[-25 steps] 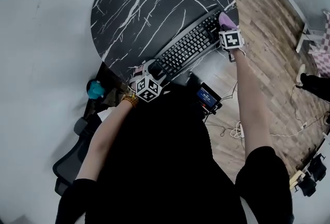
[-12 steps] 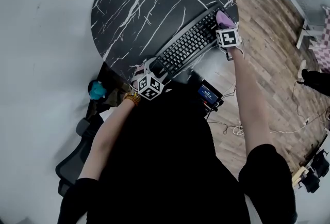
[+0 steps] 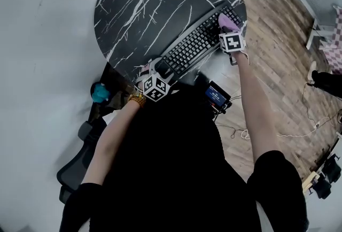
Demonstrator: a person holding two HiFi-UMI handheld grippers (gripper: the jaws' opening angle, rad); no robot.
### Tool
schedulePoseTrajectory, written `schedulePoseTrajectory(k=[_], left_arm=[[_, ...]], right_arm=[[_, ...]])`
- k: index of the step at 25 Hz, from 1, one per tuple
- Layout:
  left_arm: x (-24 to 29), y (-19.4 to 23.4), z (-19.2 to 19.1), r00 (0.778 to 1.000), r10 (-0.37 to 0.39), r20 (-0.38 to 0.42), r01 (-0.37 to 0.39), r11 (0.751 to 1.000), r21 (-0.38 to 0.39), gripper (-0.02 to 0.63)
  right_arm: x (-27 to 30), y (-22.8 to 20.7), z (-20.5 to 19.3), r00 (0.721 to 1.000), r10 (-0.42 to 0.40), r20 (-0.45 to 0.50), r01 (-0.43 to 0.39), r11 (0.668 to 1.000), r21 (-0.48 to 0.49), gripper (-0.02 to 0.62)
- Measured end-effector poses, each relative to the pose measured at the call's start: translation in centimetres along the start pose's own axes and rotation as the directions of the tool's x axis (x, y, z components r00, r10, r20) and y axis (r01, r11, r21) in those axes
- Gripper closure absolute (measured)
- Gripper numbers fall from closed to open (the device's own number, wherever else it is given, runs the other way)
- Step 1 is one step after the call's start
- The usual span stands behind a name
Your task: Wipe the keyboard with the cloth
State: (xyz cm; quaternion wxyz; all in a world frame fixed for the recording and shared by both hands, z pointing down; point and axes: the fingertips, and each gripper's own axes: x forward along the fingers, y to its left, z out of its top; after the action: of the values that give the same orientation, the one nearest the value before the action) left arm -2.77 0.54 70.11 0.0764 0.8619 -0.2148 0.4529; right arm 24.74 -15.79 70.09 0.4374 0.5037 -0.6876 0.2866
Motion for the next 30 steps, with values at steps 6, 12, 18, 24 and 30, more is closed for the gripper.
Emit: schedulePoseTrajectory(k=[6, 12, 18, 24, 30], left_arm=[[0.1, -0.1, 0.0, 1.000, 0.001, 0.001, -0.001, 1.000, -0.004, 0.275], [0.0, 0.0, 0.0, 1.000, 0.002, 0.003, -0.002, 1.000, -0.002, 0.275], [0.1, 0.0, 0.1, 1.000, 0.004, 0.013, -0.004, 1.000, -0.002, 0.275], [0.1, -0.1, 0.1, 1.000, 0.006, 0.019, -0.006, 1.000, -0.004, 0.273], [0.2, 0.0, 0.1, 1.000, 0.005, 0.022, -0.005, 1.000, -0.005, 0.273]], right_arm=[[-0.2, 0.9, -0.4, 1.000, 0.000, 0.000, 0.000, 1.000, 0.004, 0.531], [-0.4, 2.3, -1.0, 1.000, -0.003, 0.009, 0.003, 1.000, 0.009, 0.532], [-0.8, 3.9, -1.4, 1.000, 0.016, 0.000, -0.016, 1.000, -0.008, 0.532], [-1.2, 6.5, -2.0, 0.999, 0.027, 0.018, -0.027, 1.000, 0.011, 0.532], [-1.3, 8.3, -2.7, 0.999, 0.040, 0.015, -0.040, 0.999, -0.001, 0.532]])
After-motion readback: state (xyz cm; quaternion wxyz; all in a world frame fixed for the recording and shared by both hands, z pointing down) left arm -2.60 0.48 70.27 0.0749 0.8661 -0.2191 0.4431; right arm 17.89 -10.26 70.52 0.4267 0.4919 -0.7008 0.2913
